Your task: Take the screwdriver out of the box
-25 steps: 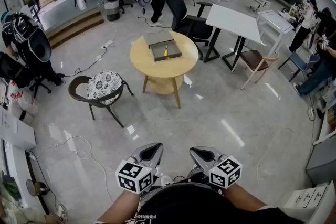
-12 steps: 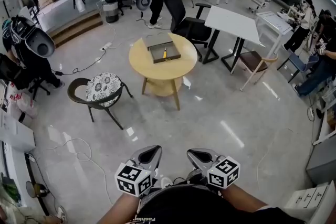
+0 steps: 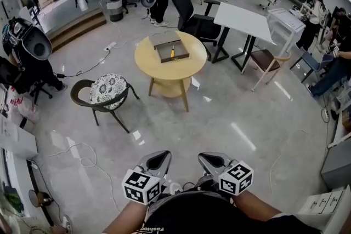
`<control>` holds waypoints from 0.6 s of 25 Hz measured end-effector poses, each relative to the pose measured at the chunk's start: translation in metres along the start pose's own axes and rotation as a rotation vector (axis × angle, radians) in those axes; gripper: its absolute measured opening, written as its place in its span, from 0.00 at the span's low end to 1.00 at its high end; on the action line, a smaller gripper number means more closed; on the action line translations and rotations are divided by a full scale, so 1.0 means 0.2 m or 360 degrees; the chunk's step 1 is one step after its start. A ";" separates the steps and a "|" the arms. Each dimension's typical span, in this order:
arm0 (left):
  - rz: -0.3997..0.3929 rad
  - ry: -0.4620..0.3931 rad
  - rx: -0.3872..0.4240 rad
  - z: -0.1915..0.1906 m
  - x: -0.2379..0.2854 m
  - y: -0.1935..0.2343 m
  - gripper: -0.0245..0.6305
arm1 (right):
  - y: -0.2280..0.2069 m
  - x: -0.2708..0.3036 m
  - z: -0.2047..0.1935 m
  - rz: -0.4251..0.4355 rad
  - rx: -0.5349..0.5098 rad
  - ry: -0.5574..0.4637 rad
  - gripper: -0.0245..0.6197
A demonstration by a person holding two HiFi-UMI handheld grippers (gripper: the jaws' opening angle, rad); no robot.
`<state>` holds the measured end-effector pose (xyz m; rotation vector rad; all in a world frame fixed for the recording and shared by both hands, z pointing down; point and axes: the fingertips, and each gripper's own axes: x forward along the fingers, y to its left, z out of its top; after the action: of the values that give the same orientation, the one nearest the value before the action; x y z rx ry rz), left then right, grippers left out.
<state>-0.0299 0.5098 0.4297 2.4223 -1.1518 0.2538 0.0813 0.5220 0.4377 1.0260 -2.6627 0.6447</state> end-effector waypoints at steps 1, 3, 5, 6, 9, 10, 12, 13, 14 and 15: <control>-0.0004 0.0002 0.0004 0.00 0.00 0.00 0.13 | 0.00 0.00 0.00 -0.0007 -0.0004 -0.0001 0.04; -0.0011 0.0005 0.0013 -0.01 -0.02 0.00 0.13 | 0.01 0.00 -0.01 -0.0019 -0.0015 0.0002 0.04; -0.0018 0.0009 0.0020 -0.01 -0.02 0.01 0.13 | 0.02 0.00 -0.01 -0.0026 -0.0020 0.0011 0.04; -0.0021 0.0011 0.0023 -0.02 -0.02 0.01 0.13 | 0.02 0.00 -0.01 -0.0027 -0.0021 0.0017 0.04; -0.0030 0.0015 0.0025 -0.03 -0.01 0.02 0.13 | 0.03 0.02 -0.03 -0.0036 -0.0021 0.0037 0.04; -0.0034 0.0016 0.0024 -0.03 -0.01 0.03 0.13 | 0.03 0.02 -0.03 -0.0040 -0.0021 0.0042 0.04; -0.0041 0.0019 0.0018 -0.03 0.00 0.04 0.13 | 0.02 0.03 -0.03 -0.0046 -0.0018 0.0046 0.04; -0.0044 0.0022 0.0015 -0.03 0.00 0.04 0.13 | 0.02 0.04 -0.03 -0.0047 -0.0017 0.0049 0.04; -0.0047 0.0025 0.0013 -0.03 0.02 0.04 0.13 | 0.01 0.03 -0.03 -0.0048 -0.0017 0.0052 0.04; -0.0051 0.0028 0.0013 -0.02 0.03 0.04 0.13 | 0.00 0.03 -0.03 -0.0048 -0.0015 0.0057 0.04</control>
<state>-0.0323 0.5036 0.4379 2.4388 -1.1056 0.2695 0.0762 0.5211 0.4445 1.0401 -2.6121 0.6375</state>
